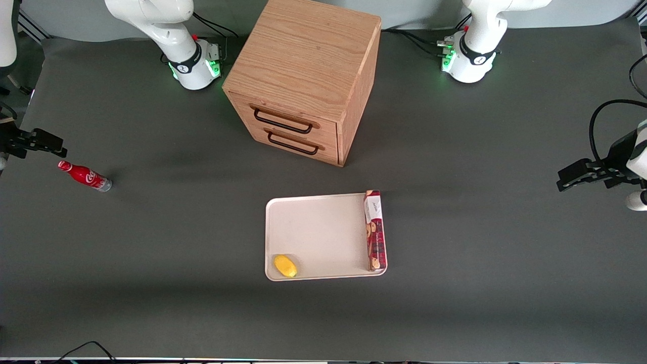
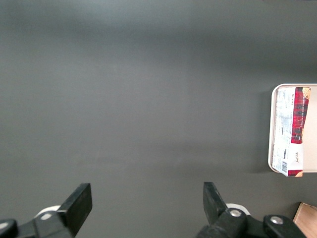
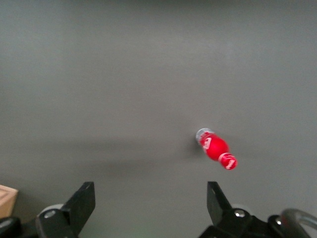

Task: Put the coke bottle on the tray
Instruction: 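Move the right gripper down over the red Coca-Cola bottle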

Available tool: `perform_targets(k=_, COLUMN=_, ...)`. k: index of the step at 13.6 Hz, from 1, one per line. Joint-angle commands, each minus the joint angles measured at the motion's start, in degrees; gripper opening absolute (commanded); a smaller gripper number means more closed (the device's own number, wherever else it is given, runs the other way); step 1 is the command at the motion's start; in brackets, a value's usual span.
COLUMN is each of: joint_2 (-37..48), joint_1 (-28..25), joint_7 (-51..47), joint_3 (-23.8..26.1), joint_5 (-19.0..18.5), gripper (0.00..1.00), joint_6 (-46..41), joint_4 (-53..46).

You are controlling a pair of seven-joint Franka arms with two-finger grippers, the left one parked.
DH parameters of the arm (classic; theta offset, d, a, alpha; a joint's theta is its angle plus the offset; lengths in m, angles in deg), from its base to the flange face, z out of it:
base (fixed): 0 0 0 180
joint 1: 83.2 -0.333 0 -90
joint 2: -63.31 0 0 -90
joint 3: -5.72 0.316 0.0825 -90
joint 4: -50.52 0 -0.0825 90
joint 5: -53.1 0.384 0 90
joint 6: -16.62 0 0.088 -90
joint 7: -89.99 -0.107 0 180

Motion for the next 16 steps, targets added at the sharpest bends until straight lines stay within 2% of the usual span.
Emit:
perform_targets(k=1, joint_2=4.2, joint_1=5.4, joint_7=7.1, joint_3=0.5, joint_5=-0.2, gripper=1.0, joint_6=7.3, joint_4=9.9)
perform_targets(k=5, joint_2=4.8, joint_1=11.9, joint_7=7.6, joint_3=0.5, joint_5=0.8, gripper=1.0, joint_6=16.8, joint_4=18.9)
perform_targets(k=8, joint_2=1.3, joint_1=16.9, joint_7=16.6, joint_3=0.4, joint_5=2.4, gripper=1.0, joint_6=22.7, joint_4=20.4)
perform_targets(k=11, joint_2=-2.2, joint_1=19.0, joint_7=21.8, joint_3=0.4, joint_5=4.7, gripper=1.0, joint_6=25.7, joint_4=20.3)
perform_targets(k=13, joint_2=-5.3, joint_1=19.4, joint_7=26.4, joint_3=0.4, joint_5=9.8, gripper=1.0, joint_6=26.8, joint_4=19.8)
perform_targets(k=14, joint_2=-6.6, joint_1=19.5, joint_7=27.5, joint_3=0.4, joint_5=11.1, gripper=1.0, joint_6=27.7, joint_4=19.7)
perform_targets(k=16, joint_2=-8.3, joint_1=19.5, joint_7=27.7, joint_3=0.5, joint_5=11.2, gripper=1.0, joint_6=29.5, joint_4=19.5)
